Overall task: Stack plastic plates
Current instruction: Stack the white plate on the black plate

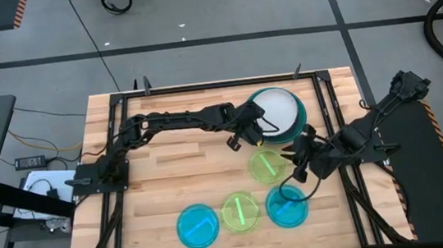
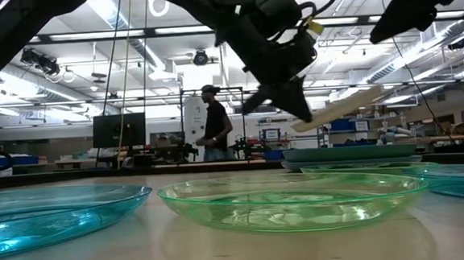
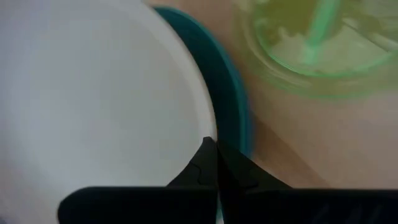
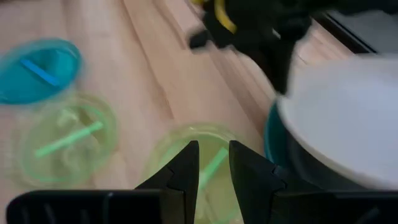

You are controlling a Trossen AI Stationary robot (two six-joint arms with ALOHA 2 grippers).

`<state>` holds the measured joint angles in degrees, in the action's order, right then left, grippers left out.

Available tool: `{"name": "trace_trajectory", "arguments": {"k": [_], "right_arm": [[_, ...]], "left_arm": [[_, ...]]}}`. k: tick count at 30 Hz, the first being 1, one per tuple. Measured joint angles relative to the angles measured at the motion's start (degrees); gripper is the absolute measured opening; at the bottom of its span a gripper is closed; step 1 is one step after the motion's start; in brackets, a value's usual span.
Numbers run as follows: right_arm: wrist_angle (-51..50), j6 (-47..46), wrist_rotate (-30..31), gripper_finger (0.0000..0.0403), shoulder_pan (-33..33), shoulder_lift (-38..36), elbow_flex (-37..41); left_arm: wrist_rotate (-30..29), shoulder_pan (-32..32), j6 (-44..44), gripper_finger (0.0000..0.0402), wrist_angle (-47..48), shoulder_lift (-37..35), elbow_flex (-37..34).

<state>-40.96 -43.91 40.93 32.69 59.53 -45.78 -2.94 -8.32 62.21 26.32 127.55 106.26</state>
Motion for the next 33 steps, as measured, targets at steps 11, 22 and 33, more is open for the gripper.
{"name": "trace_trajectory", "arguments": {"k": [11,22,33], "right_arm": [[2.37,0.6,4.05,0.0098,1.85,-2.54,0.0],[2.54,1.59,4.22,0.0098,1.85,-2.54,0.0],[2.77,3.03,4.17,0.0098,1.85,-2.54,0.0]], "left_arm": [[0.27,-0.33,-1.59,0.0006,-9.75,3.91,0.04],[0.06,-0.31,-10.73,0.0008,-12.4,6.84,0.0],[-0.59,-0.23,-13.87,0.0011,-11.27,6.88,0.0]]}}
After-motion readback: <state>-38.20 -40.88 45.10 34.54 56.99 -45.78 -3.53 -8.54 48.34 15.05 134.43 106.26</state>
